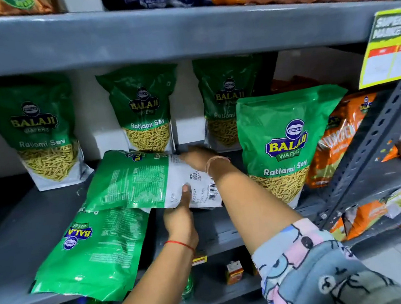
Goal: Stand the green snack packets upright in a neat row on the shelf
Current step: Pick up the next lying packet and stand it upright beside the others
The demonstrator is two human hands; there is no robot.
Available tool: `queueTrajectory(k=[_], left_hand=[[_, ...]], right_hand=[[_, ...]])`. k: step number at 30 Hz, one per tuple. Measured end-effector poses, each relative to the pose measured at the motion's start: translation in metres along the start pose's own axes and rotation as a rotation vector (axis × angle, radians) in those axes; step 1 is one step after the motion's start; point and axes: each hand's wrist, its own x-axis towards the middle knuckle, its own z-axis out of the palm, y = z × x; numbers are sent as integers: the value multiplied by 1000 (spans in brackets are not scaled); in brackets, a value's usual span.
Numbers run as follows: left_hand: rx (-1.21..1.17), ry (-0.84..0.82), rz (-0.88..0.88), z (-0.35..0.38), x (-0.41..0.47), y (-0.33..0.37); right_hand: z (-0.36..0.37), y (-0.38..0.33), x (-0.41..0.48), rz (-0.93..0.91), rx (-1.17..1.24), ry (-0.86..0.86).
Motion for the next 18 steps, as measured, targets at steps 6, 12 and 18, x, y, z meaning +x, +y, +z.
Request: queueTrajectory(k=[6, 12, 18], left_hand=[[55, 49, 74, -2, 12, 12], [333, -152, 250, -16, 53, 60], [611, -387, 307, -27, 57, 76]], right_hand=[[0, 6, -5, 27, 25, 26], [22, 29, -19, 11, 344, 311], [77, 44, -44, 90, 602, 554]])
